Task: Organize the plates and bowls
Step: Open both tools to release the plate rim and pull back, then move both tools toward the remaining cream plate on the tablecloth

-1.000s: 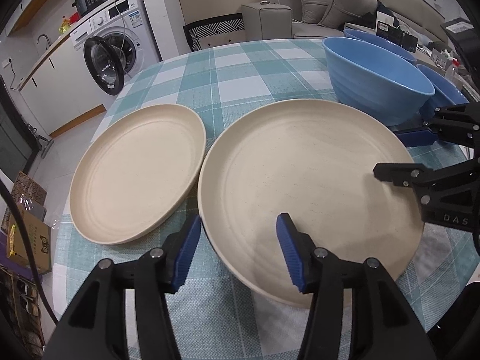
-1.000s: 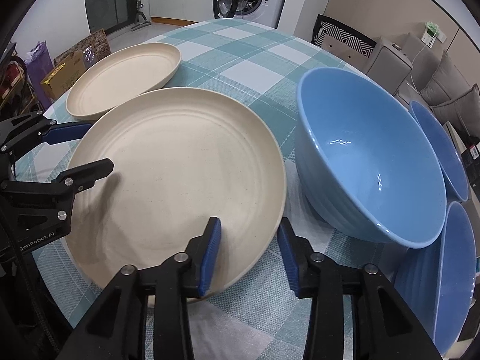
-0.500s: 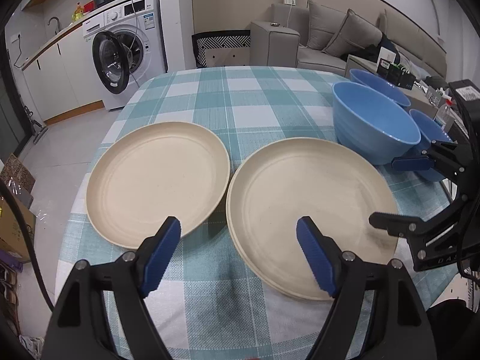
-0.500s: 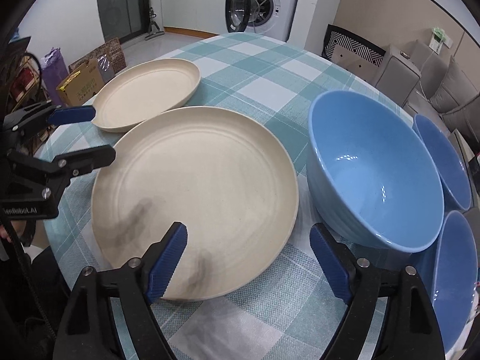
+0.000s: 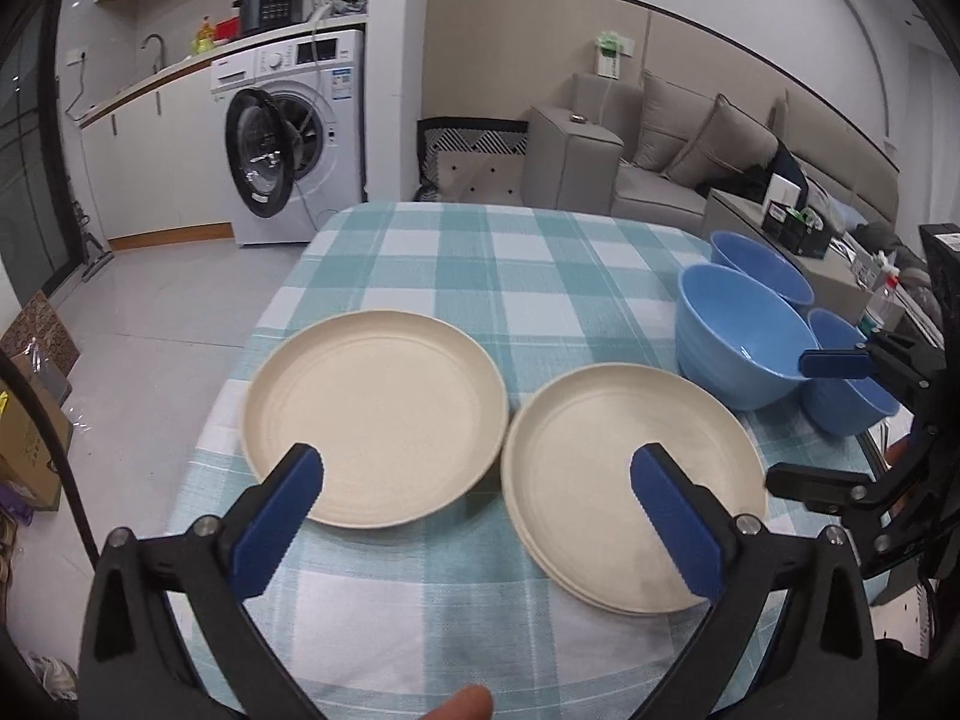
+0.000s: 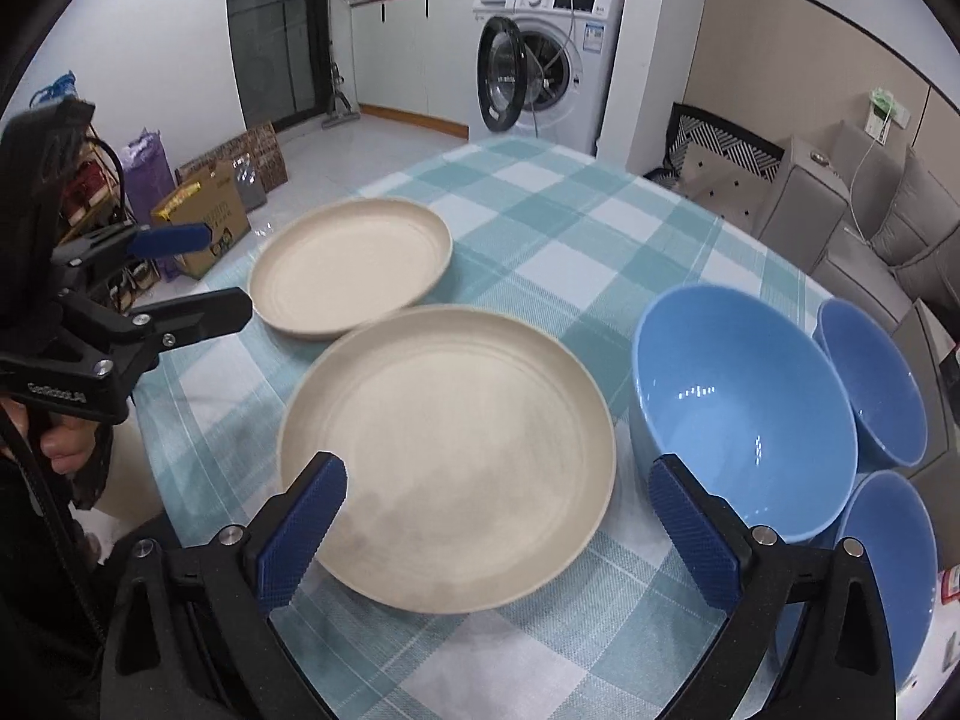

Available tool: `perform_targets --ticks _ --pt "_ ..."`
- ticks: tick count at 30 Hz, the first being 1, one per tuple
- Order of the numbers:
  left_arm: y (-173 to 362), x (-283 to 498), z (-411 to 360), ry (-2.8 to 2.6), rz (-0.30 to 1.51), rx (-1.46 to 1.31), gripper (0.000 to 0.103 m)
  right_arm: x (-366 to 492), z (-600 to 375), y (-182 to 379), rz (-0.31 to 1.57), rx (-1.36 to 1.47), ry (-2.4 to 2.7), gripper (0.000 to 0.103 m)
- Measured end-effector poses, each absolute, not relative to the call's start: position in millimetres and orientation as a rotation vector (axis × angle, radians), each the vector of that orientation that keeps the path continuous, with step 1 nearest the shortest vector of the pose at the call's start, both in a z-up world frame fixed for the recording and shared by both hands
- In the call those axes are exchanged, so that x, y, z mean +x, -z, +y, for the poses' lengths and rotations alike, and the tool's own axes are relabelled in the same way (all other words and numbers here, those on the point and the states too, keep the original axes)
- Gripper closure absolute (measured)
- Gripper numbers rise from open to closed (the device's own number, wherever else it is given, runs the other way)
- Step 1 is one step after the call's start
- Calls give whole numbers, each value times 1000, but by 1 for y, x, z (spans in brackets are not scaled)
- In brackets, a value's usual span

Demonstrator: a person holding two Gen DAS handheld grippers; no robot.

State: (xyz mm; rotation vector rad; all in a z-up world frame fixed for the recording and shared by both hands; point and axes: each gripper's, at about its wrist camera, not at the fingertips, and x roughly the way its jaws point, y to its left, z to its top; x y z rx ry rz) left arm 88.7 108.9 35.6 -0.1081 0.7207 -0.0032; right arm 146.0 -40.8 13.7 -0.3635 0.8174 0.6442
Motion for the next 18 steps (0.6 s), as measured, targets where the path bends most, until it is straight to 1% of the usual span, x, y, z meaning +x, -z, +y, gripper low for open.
perform_targets --ticks 8,18 --pt "-44 82 156 -116 684 -205 0 150 -32 -50 739 -300 -652 1" --pt "-31 86 180 -200 685 -259 0 159 -3 -70 686 -263 -673 1"
